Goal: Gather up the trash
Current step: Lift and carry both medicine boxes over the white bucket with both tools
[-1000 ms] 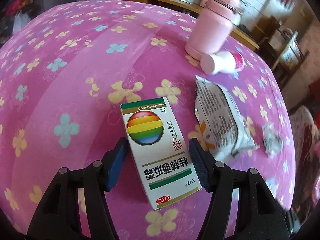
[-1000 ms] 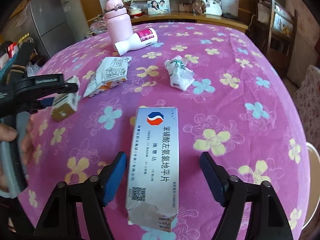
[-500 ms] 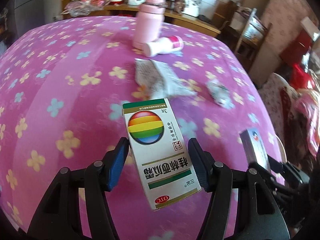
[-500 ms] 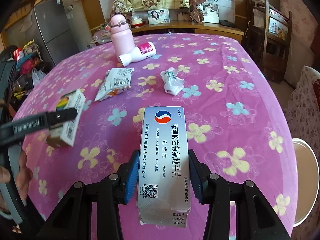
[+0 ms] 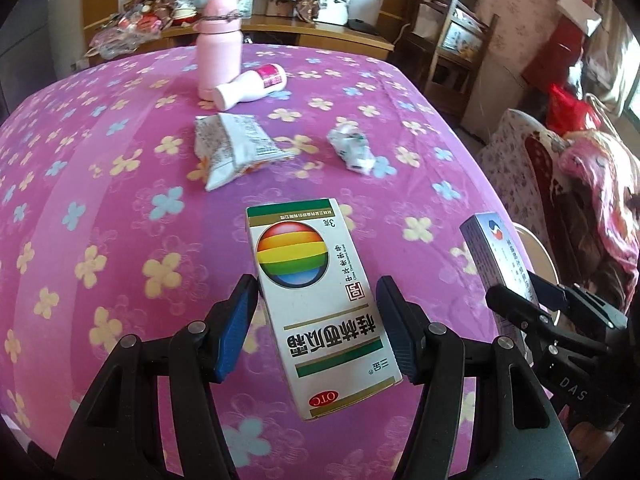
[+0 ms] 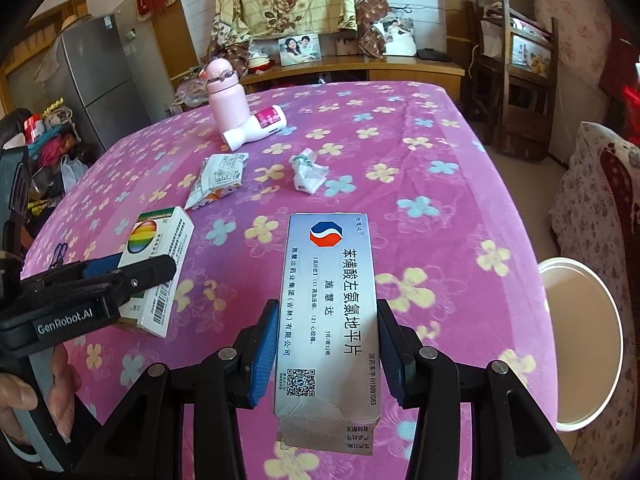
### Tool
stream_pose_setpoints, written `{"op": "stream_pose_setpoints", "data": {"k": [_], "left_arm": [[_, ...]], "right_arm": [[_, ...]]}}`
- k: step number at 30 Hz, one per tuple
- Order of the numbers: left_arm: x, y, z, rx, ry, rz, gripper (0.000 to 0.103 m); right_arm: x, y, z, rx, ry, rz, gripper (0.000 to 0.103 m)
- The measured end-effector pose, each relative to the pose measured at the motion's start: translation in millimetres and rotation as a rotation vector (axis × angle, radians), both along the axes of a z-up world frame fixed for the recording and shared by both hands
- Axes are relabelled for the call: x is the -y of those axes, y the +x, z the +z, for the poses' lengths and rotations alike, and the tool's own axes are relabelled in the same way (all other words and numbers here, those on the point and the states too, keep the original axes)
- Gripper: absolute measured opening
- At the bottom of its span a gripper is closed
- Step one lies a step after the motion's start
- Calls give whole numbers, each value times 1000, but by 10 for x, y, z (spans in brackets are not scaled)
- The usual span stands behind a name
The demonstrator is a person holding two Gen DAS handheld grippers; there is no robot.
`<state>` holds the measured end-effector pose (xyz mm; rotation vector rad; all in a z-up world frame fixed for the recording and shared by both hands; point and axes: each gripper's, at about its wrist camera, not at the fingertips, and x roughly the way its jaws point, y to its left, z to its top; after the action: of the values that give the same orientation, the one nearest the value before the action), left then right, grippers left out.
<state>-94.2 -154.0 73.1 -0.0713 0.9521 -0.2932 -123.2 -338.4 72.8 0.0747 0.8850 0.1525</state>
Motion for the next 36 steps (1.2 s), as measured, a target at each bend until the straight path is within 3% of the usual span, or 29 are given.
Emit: {"op": "stream_pose_setpoints", "data": {"k": [36], "left_arm": [[1765, -181, 29, 10, 42, -294, 59]], "right_arm": [[1441, -428, 90, 10, 8, -249, 45]]}}
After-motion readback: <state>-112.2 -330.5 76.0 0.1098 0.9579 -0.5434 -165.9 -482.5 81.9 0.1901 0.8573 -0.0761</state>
